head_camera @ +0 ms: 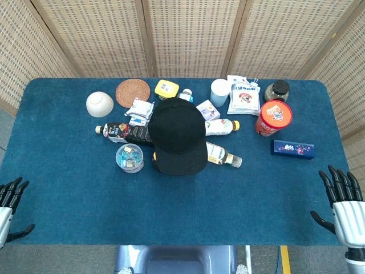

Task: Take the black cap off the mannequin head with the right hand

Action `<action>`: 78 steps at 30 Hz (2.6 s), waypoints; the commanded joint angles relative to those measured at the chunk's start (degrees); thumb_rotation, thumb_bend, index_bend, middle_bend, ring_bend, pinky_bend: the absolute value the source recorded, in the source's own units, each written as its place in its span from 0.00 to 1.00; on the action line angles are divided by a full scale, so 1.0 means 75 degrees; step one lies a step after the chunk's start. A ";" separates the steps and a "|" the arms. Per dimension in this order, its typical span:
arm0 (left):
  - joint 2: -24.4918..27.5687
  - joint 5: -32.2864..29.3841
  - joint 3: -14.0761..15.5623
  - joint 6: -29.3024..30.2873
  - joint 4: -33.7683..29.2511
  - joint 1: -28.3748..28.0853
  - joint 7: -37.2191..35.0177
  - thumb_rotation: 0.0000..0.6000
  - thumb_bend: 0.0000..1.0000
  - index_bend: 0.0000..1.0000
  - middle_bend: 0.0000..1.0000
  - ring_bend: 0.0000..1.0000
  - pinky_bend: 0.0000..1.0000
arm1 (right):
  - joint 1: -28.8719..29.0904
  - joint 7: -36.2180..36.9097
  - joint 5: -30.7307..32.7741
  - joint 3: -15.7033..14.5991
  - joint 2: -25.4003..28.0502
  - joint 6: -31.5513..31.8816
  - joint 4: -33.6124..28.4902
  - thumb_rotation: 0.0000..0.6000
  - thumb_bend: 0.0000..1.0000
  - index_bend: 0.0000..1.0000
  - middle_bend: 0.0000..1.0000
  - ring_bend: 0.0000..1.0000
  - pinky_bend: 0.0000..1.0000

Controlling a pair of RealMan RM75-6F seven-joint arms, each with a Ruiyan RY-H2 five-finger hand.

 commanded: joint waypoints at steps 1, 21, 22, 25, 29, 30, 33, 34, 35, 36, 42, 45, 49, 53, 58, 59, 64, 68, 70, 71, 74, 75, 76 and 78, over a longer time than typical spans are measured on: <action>0.0030 0.0040 0.0009 0.0022 0.0010 0.0004 -0.0063 1.00 0.00 0.00 0.00 0.00 0.00 | -0.0002 0.0000 -0.0017 -0.0007 -0.0002 0.0008 0.0000 1.00 0.00 0.05 0.00 0.01 0.02; -0.0034 0.0477 -0.0111 0.0633 0.0018 0.0117 -0.0102 1.00 0.04 0.00 0.00 0.00 0.00 | 0.1176 -0.0816 -0.0726 0.0356 -0.1020 -0.0828 0.0338 1.00 0.00 0.11 0.09 0.08 0.15; 0.0021 0.0444 -0.0118 0.0635 -0.0051 0.0123 -0.0089 1.00 0.05 0.00 0.00 0.00 0.00 | 0.1204 -0.0900 -0.0752 0.0354 -0.1013 -0.0865 0.0251 1.00 0.00 0.11 0.09 0.08 0.16; 0.0227 0.0311 -0.0165 0.0673 -0.0412 0.0150 -0.0129 1.00 0.07 0.00 0.00 0.00 0.00 | 0.1321 -0.1272 -0.0878 0.0350 -0.1002 -0.0996 -0.0157 1.00 0.00 0.11 0.09 0.08 0.17; 0.0522 0.0337 -0.0197 0.0643 -0.0791 0.0076 -0.0602 1.00 0.08 0.00 0.00 0.00 0.00 | 0.1526 -0.1870 -0.0994 0.0357 -0.1161 -0.1302 -0.0597 1.00 0.00 0.12 0.11 0.10 0.18; 0.0568 0.0348 -0.0208 0.0632 -0.0827 0.0056 -0.0682 1.00 0.08 0.00 0.00 0.00 0.00 | 0.1594 -0.2055 -0.1006 0.0362 -0.1223 -0.1422 -0.0690 1.00 0.00 0.13 0.12 0.10 0.18; 0.0601 0.0253 -0.0241 0.0543 -0.0834 0.0009 -0.0846 1.00 0.08 0.00 0.00 0.00 0.00 | 0.1766 -0.2519 -0.0996 0.0393 -0.1407 -0.1732 -0.0856 1.00 0.00 0.14 0.13 0.10 0.18; 0.0634 0.0229 -0.0233 0.0472 -0.0853 -0.0018 -0.0882 1.00 0.08 0.00 0.00 0.00 0.00 | 0.1811 -0.2647 -0.0977 0.0406 -0.1468 -0.1812 -0.0900 1.00 0.00 0.14 0.13 0.10 0.18; 0.0666 0.0228 -0.0233 0.0431 -0.0863 -0.0043 -0.0936 1.00 0.08 0.00 0.00 0.00 0.00 | 0.1872 -0.2770 -0.0976 0.0416 -0.1540 -0.1908 -0.0944 1.00 0.00 0.14 0.13 0.11 0.18; 0.0678 0.0221 -0.0240 0.0423 -0.0864 -0.0051 -0.0966 1.00 0.08 0.00 0.00 0.00 0.00 | 0.1917 -0.2854 -0.0976 0.0429 -0.1596 -0.1972 -0.0970 1.00 0.00 0.14 0.13 0.11 0.18; 0.0684 0.0070 -0.0320 0.0419 -0.0861 -0.0064 -0.1002 1.00 0.08 0.00 0.00 0.00 0.00 | 0.2485 -0.3759 -0.0737 0.0962 -0.2475 -0.2422 -0.0685 1.00 0.00 0.17 0.15 0.11 0.20; 0.0661 -0.0015 -0.0354 0.0405 -0.0885 -0.0065 -0.0951 1.00 0.08 0.00 0.00 0.00 0.00 | 0.2628 -0.3950 -0.0603 0.1105 -0.2763 -0.2483 -0.0621 1.00 0.00 0.17 0.15 0.11 0.21; 0.0701 -0.0090 -0.0376 0.0338 -0.0904 -0.0093 -0.1071 1.00 0.08 0.00 0.00 0.00 0.00 | 0.2913 -0.4272 -0.0517 0.1227 -0.3146 -0.2687 -0.0714 1.00 0.05 0.18 0.15 0.12 0.22; 0.0740 -0.0121 -0.0377 0.0249 -0.0923 -0.0130 -0.1125 1.00 0.08 0.00 0.00 0.00 0.00 | 0.3120 -0.4815 -0.0358 0.1301 -0.3504 -0.2861 -0.0906 1.00 0.08 0.18 0.16 0.13 0.24; 0.0790 -0.0117 -0.0379 0.0269 -0.0909 -0.0118 -0.1269 1.00 0.08 0.00 0.00 0.00 0.00 | 0.3378 -0.5356 -0.0193 0.1418 -0.4045 -0.2990 -0.0868 1.00 0.09 0.19 0.18 0.16 0.29; 0.0802 -0.0116 -0.0375 0.0267 -0.0902 -0.0116 -0.1297 1.00 0.08 0.00 0.00 0.00 0.00 | 0.3429 -0.5441 -0.0176 0.1471 -0.4193 -0.2956 -0.0827 1.00 0.10 0.20 0.19 0.17 0.31; 0.0837 -0.0070 -0.0353 0.0240 -0.0874 -0.0125 -0.1378 1.00 0.08 0.00 0.00 0.00 0.00 | 0.3725 -0.5763 -0.0088 0.1591 -0.4934 -0.2924 -0.0358 1.00 0.11 0.21 0.22 0.20 0.35; 0.0839 -0.0037 -0.0312 0.0151 -0.0874 -0.0149 -0.1337 1.00 0.08 0.00 0.00 0.00 0.00 | 0.3951 -0.5877 -0.0227 0.1642 -0.5406 -0.2776 0.0353 1.00 0.13 0.23 0.24 0.22 0.38; 0.0841 0.0009 -0.0284 0.0123 -0.0874 -0.0156 -0.1312 1.00 0.08 0.00 0.00 0.00 0.00 | 0.4027 -0.5728 -0.0280 0.1669 -0.5580 -0.2653 0.0658 1.00 0.17 0.24 0.26 0.24 0.40; 0.0844 0.0034 -0.0269 0.0103 -0.0875 -0.0163 -0.1312 1.00 0.08 0.00 0.00 0.00 0.00 | 0.4071 -0.5620 -0.0310 0.1697 -0.5687 -0.2557 0.0856 1.00 0.20 0.24 0.27 0.25 0.41; 0.0879 0.0004 -0.0262 0.0045 -0.0884 -0.0184 -0.1377 1.00 0.08 0.00 0.00 0.00 0.00 | 0.4198 -0.5445 -0.0372 0.1766 -0.5916 -0.2377 0.1362 1.00 0.22 0.25 0.28 0.26 0.42; 0.0901 -0.0028 -0.0267 0.0029 -0.0891 -0.0190 -0.1431 1.00 0.08 0.00 0.00 0.00 0.00 | 0.4243 -0.5377 -0.0387 0.1777 -0.5988 -0.2325 0.1509 1.00 0.24 0.25 0.28 0.27 0.42; 0.0917 -0.0047 -0.0273 0.0026 -0.0893 -0.0192 -0.1473 1.00 0.08 0.00 0.00 0.00 0.00 | 0.4277 -0.5305 -0.0417 0.1774 -0.6041 -0.2275 0.1612 1.00 0.26 0.26 0.29 0.28 0.43; 0.0937 -0.0066 -0.0284 0.0031 -0.0891 -0.0194 -0.1535 1.00 0.08 0.00 0.00 0.00 0.00 | 0.4340 -0.5166 -0.0531 0.1758 -0.6132 -0.2124 0.1810 1.00 0.36 0.29 0.31 0.32 0.47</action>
